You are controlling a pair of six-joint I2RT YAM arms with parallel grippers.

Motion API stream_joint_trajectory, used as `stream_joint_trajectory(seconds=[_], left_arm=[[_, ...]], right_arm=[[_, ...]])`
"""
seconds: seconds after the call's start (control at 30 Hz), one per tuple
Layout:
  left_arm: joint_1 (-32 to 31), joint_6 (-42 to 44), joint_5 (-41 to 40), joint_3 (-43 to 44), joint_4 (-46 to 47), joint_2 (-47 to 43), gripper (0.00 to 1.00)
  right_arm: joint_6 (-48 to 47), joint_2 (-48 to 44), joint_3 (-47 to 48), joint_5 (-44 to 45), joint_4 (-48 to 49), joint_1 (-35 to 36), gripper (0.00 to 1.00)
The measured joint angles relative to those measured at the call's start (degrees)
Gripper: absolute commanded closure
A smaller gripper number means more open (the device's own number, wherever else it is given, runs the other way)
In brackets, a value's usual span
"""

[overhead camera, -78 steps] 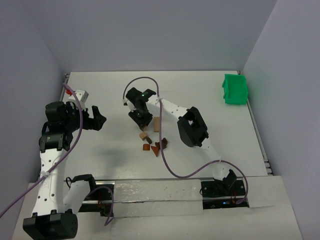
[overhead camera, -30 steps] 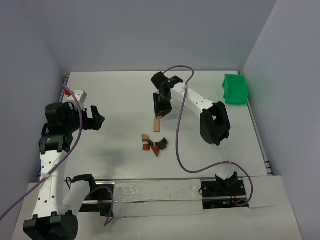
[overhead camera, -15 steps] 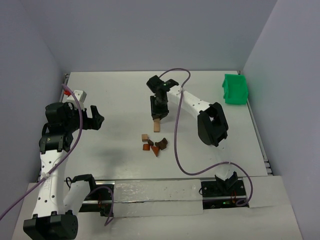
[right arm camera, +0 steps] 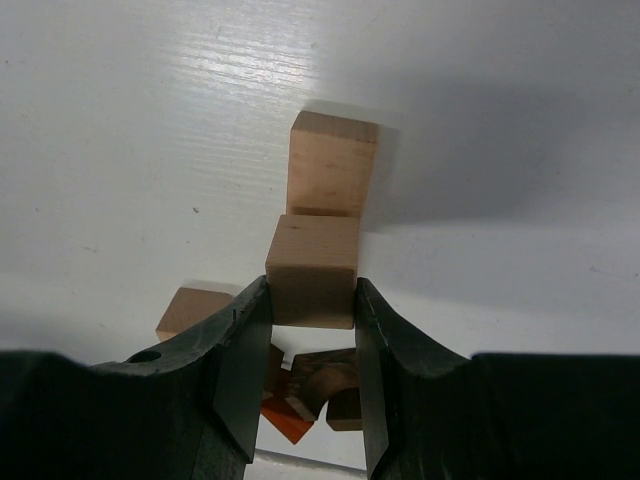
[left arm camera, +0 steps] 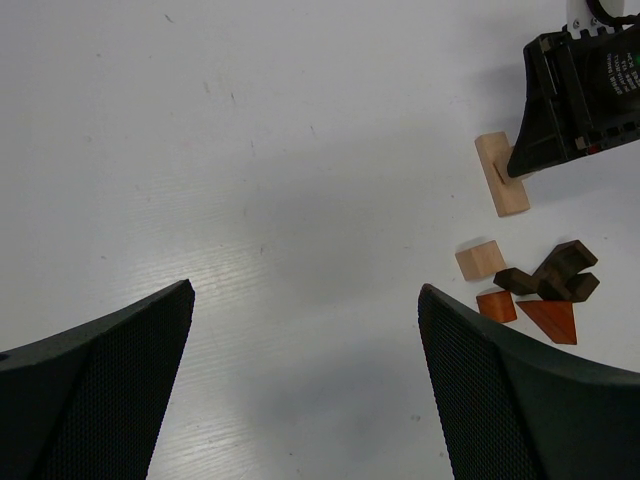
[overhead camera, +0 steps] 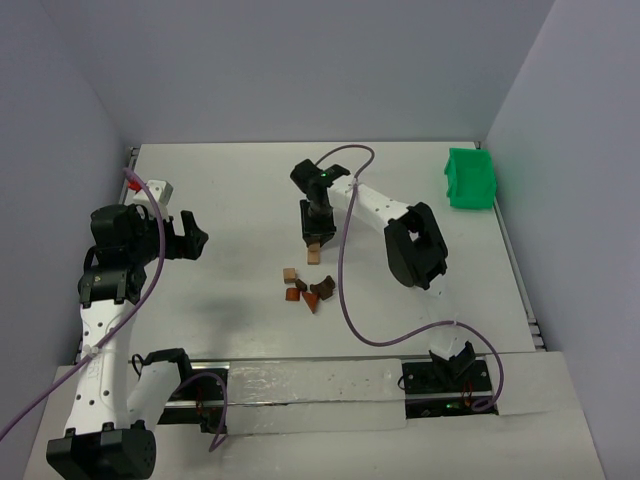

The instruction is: Build the wood block tower

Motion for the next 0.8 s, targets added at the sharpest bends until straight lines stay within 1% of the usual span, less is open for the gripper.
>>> stream_joint_trajectory(seconds=[0.8], left_arm=[[0.0,0.0,0.0,0.0,0.0,0.0,0.01]], right_arm=[[1.7,2.0,2.3,2.6,-0.1,-0.7,0.99]])
